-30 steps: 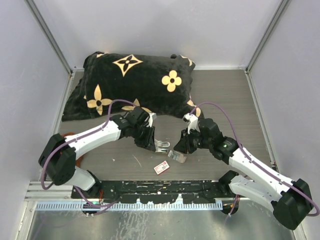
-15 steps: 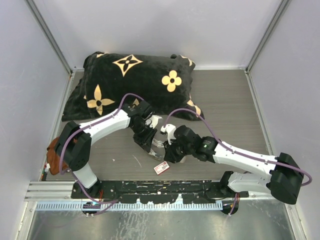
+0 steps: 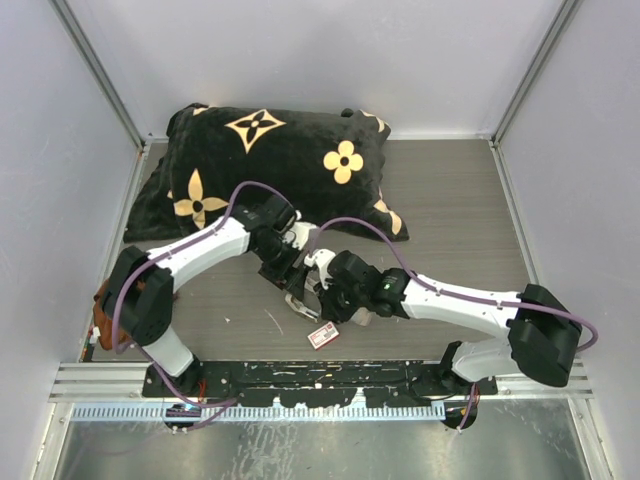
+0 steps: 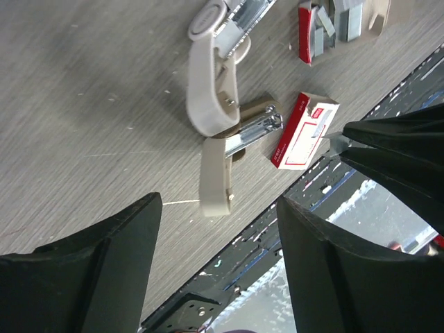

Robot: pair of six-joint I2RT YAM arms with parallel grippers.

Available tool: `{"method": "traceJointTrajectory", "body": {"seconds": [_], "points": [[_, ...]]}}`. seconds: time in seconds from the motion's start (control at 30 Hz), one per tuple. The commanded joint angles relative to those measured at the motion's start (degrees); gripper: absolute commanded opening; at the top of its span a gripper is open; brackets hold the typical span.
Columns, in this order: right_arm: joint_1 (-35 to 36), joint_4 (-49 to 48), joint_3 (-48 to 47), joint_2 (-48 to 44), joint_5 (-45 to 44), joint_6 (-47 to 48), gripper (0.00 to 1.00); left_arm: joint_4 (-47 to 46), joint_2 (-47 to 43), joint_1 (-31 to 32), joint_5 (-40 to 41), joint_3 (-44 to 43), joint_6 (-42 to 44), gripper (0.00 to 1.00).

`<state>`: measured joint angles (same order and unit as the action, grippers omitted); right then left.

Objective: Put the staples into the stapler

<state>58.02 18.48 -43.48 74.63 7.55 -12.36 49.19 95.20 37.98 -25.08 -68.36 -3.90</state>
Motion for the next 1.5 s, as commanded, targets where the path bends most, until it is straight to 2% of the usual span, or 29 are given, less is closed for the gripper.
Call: {"method": "traceJointTrajectory", "body": {"seconds": [0.0,0.23,0.37,0.67,1.47], "points": [[0.6,-2.33,-3.7,1.24,-1.5,0.7,0.06,-5.35,-8.74,-3.96,-0.73,1.08,-1.21,0.71],[1.36,-0.98,-6.68,5.72,-2.03,0.86,0.07,-12.97,-18.16,-17.51,3.84,5.77,-10.06,0.79],[1.92,-0.06,-8.33,8.66,-3.26,1.14,0.07,-14.69,-21.25,-21.77,6.69,7.07,-12.13,0.81],[3.22,1.56,-11.42,13.34,-5.05,1.45,0.08,-14.27,-21.99,-21.95,9.0,7.63,-11.31,0.83],[3.5,2.26,-13.38,17.77,-5.71,2.72,0.08,-14.38,-24.25,-22.0,9.78,7.54,-11.3,0.84]]}}
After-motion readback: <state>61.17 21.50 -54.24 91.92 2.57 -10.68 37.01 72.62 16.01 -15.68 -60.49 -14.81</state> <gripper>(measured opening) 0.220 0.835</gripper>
